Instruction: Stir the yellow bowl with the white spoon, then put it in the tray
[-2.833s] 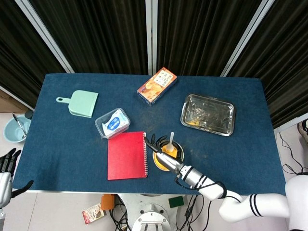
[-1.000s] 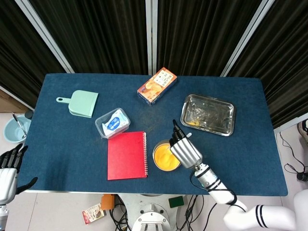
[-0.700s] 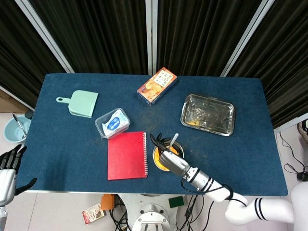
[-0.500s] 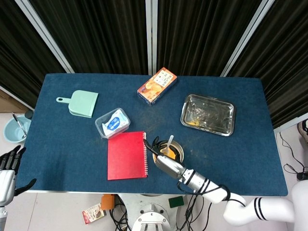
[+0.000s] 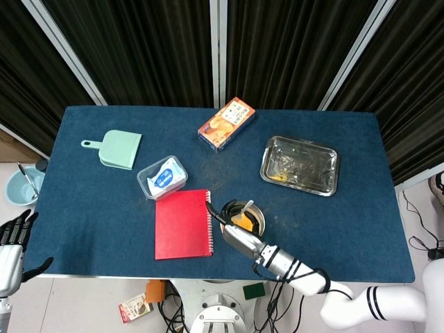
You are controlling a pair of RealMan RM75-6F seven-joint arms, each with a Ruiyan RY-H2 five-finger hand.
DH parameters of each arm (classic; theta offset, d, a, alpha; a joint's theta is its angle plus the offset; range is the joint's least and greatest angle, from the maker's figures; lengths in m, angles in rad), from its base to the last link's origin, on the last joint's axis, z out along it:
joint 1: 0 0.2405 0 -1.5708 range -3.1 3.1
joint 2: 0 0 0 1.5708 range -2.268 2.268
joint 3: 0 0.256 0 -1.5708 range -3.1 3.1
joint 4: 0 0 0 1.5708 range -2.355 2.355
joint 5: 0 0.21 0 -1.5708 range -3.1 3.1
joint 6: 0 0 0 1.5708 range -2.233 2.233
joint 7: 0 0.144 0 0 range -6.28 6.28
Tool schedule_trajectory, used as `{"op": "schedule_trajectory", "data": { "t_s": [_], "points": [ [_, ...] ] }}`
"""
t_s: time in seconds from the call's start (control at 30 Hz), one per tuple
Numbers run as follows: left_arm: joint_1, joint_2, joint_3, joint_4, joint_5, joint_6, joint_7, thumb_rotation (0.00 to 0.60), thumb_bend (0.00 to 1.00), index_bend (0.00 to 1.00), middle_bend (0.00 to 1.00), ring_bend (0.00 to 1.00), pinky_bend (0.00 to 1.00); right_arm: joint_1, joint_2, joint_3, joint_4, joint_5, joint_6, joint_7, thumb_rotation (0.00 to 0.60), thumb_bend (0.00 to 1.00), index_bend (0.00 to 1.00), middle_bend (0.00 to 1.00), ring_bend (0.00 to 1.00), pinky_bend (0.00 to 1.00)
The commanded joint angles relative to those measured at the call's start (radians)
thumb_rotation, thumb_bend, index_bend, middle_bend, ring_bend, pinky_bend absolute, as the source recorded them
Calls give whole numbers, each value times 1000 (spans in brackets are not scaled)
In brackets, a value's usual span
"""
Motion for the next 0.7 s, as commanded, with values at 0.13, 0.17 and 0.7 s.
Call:
{"op": "schedule_trajectory", "data": {
  "t_s": [0.13, 0.17, 0.7],
  "points": [
    [-3, 0, 0, -3, -1, -4, 4, 600, 115, 70, 52, 80, 120, 10, 6, -2, -3, 3, 1, 7, 600, 487, 885, 593, 420, 0],
    [-3, 0, 0, -3, -1, -5, 5, 600, 115, 70, 52, 80, 120, 12, 8, -2, -4, 3, 1, 8, 600, 488, 885, 593, 419, 0],
    [-3, 2, 0, -9, 0, -3, 13, 600, 115, 70, 52, 80, 120, 34, 59, -36, -73, 73, -9, -86, 600, 487, 888, 594, 421, 0]
  ]
}}
